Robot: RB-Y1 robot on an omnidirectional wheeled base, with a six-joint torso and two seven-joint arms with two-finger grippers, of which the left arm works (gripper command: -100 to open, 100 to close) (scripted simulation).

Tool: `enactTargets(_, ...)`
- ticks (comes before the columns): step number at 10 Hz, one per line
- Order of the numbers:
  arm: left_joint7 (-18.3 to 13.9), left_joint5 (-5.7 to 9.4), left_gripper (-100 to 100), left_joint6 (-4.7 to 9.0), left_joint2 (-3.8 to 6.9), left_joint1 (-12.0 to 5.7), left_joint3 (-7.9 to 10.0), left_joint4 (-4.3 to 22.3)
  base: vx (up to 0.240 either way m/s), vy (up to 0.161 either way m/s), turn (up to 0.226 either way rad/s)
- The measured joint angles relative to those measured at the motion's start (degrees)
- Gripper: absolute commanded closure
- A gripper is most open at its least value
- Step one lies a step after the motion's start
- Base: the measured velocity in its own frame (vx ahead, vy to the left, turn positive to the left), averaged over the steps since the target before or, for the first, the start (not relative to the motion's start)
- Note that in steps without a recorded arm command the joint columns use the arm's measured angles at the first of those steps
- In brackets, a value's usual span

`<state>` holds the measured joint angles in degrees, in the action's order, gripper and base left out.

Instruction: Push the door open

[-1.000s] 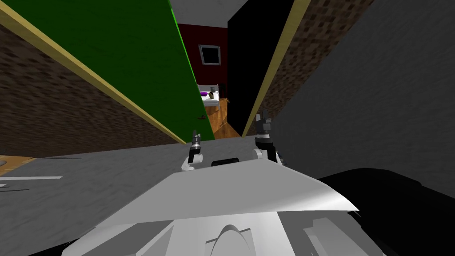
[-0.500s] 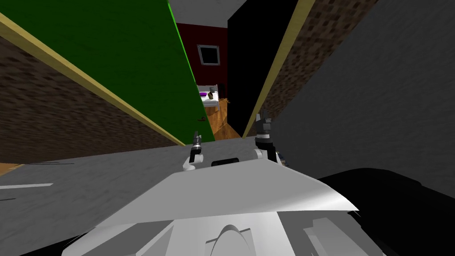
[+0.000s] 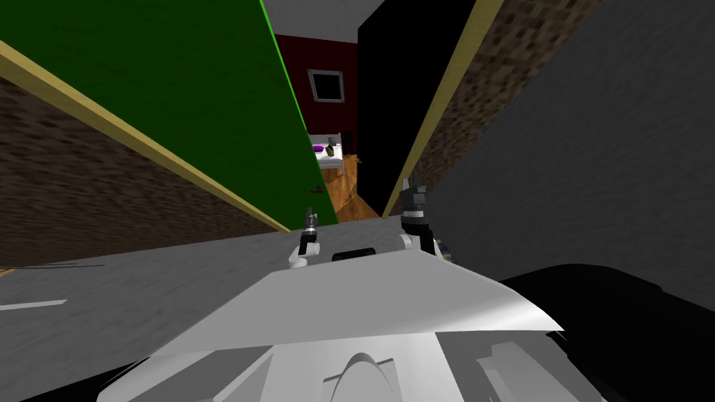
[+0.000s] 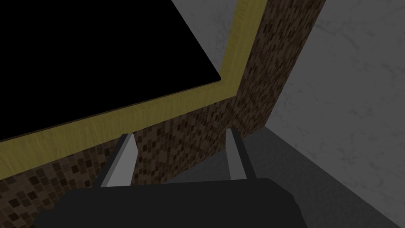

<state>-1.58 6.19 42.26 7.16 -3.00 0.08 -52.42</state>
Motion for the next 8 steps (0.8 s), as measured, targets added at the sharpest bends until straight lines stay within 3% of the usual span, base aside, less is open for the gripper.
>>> enactTargets(8, -0.65, 0.32, -100, 2.75, 0.23, -4.55, 0.44, 10.93, 0.088, 0.042, -0.026)
